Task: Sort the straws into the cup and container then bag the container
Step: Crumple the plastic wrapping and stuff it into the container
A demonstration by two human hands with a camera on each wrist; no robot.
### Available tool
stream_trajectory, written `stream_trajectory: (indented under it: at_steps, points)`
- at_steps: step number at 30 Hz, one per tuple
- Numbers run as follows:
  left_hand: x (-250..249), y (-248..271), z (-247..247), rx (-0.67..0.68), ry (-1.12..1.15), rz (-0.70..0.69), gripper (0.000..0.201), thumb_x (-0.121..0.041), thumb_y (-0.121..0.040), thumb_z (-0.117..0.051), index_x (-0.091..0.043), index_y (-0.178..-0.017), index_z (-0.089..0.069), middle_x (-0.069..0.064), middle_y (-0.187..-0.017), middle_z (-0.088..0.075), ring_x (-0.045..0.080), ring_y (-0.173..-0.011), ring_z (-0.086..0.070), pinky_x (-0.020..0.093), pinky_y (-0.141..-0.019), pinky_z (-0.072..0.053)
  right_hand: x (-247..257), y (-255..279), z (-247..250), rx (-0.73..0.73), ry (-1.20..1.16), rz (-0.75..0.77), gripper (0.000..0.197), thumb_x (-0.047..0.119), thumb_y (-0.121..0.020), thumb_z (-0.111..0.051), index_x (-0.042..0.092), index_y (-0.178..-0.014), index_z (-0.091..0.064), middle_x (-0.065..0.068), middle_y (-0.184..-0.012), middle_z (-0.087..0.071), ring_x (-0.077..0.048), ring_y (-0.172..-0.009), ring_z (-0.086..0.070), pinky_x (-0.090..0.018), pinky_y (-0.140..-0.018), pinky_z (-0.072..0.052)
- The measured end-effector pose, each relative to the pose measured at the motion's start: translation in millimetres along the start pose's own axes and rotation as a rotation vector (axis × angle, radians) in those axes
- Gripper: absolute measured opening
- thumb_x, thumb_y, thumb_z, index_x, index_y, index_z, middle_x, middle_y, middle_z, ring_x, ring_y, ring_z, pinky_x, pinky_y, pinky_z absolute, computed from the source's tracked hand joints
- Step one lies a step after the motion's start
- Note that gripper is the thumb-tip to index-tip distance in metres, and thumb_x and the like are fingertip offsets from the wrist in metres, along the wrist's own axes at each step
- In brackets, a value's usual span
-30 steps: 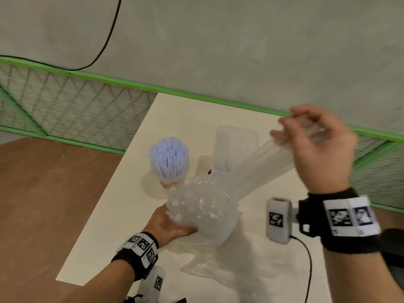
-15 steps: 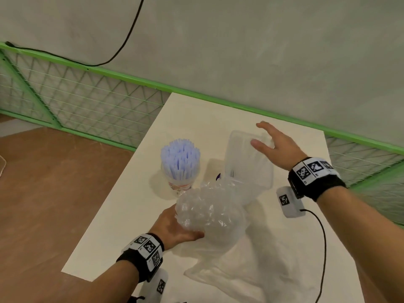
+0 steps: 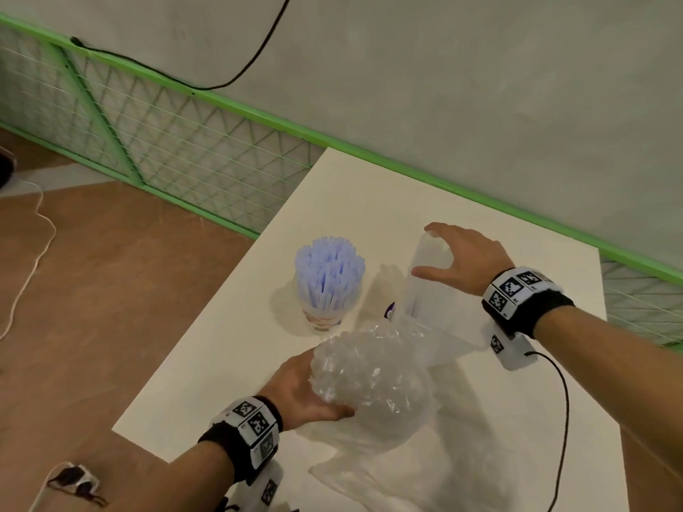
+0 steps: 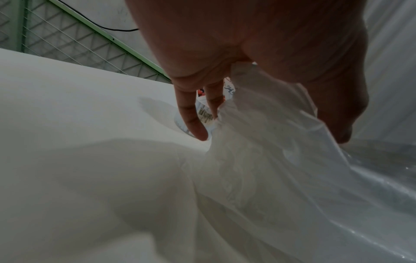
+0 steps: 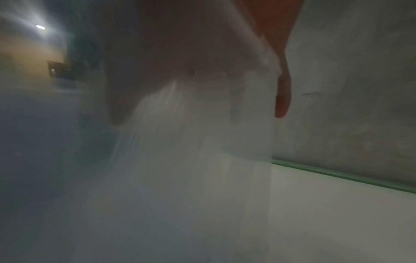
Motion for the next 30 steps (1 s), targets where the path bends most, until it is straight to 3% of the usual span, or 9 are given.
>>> stream_trajectory:
  at_steps: [4,8,11,14,16,22,25,28,30]
  points:
    - [-1,0,-1,-0.002,-0.013,0.001,0.071,-0.044,-0.047,-0.088,-0.027,-0.111,-0.062,-0.020,-0.102,-0.072,0.002,-0.099,-0.067,0.026,-0.093,-0.051,2,-4,3,-0.082,-0.085,-0.018,0.055,0.062,-0.085,-0.058,0.040,-0.133,-0.044,0.009,-0.126,-0.062,-0.027,-0.115,-0.059,-0.043,-0.094,-0.047]
    - [-1,0,-1,-0.007,-0.044,0.006,0.069,-0.044,-0.048,-0.088,-0.031,-0.111,-0.061,-0.020,-0.102,-0.071,0.003,-0.099,-0.067,0.031,-0.095,-0.052,-2,-7,10,-0.105,-0.133,0.024,0.042,0.046,-0.090,-0.063,0.034,-0.129,-0.054,0.002,-0.119,-0.068,-0.031,-0.111,-0.061,-0.038,-0.093,-0.043]
    - [-1,0,-1,-0.005,-0.095,-0.002,0.065,-0.046,-0.052,-0.088,-0.040,-0.110,-0.060,-0.023,-0.102,-0.070,0.003,-0.101,-0.066,0.036,-0.095,-0.052,-6,-11,11,0.037,-0.192,0.046,0.052,0.045,-0.088,-0.067,0.037,-0.135,-0.047,-0.005,-0.132,-0.063,-0.031,-0.116,-0.058,-0.036,-0.097,-0.042]
    - [0,-2,-1,-0.010,-0.117,0.004,0.065,-0.046,-0.053,-0.088,-0.040,-0.111,-0.060,-0.023,-0.102,-0.070,0.003,-0.101,-0.066,0.038,-0.096,-0.052,1,-9,8,0.089,-0.185,0.041,0.077,0.065,-0.076,-0.069,0.042,-0.141,-0.035,0.007,-0.142,-0.053,-0.025,-0.124,-0.052,-0.042,-0.103,-0.043]
    - [1,-2,-1,-0.016,-0.127,0.001,0.065,-0.046,-0.052,-0.089,-0.039,-0.111,-0.061,-0.023,-0.102,-0.070,0.002,-0.101,-0.066,0.038,-0.095,-0.052,8,-7,5,0.047,-0.109,0.040,0.080,0.072,-0.074,-0.064,0.043,-0.141,-0.032,0.011,-0.142,-0.051,-0.022,-0.127,-0.051,-0.045,-0.102,-0.044]
    - [3,-2,-1,-0.023,-0.147,-0.008,0.063,-0.046,-0.053,-0.088,-0.041,-0.109,-0.060,-0.022,-0.102,-0.070,0.003,-0.101,-0.066,0.039,-0.095,-0.052,3,-8,4,-0.088,-0.094,-0.069,0.034,0.050,-0.093,-0.048,0.037,-0.124,-0.050,-0.004,-0.116,-0.066,-0.035,-0.101,-0.060,-0.041,-0.086,-0.047]
    - [3,-2,-1,-0.028,-0.152,-0.008,0.062,-0.048,-0.052,-0.088,-0.043,-0.107,-0.060,-0.023,-0.101,-0.070,0.003,-0.100,-0.066,0.039,-0.094,-0.052,-1,-10,4,-0.106,-0.177,-0.069,0.028,0.040,-0.094,-0.045,0.039,-0.122,-0.050,-0.007,-0.111,-0.068,-0.036,-0.096,-0.060,-0.041,-0.084,-0.050]
    - [4,-3,-2,-0.022,-0.152,-0.004,0.064,-0.048,-0.053,-0.088,-0.041,-0.110,-0.061,-0.023,-0.102,-0.070,0.002,-0.101,-0.066,0.038,-0.095,-0.052,6,-10,-2,-0.008,-0.106,0.060,0.040,0.043,-0.101,-0.041,0.035,-0.140,-0.038,0.003,-0.134,-0.059,-0.028,-0.112,-0.059,-0.041,-0.092,-0.047]
    - [4,-3,-2,-0.025,-0.153,-0.007,0.065,-0.048,-0.052,-0.089,-0.041,-0.111,-0.061,-0.023,-0.103,-0.070,0.002,-0.101,-0.066,0.038,-0.095,-0.052,9,-9,-4,0.064,-0.018,0.119,0.065,0.057,-0.096,-0.045,0.031,-0.150,-0.021,0.007,-0.151,-0.040,-0.023,-0.127,-0.051,-0.044,-0.100,-0.044]
Point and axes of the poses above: each hand's wrist, its own y-axis away from the middle knuckle, its own z-axis out of the back of the hand, x = y × z, the point moved 7 cm from there along -y, towards the middle knuckle
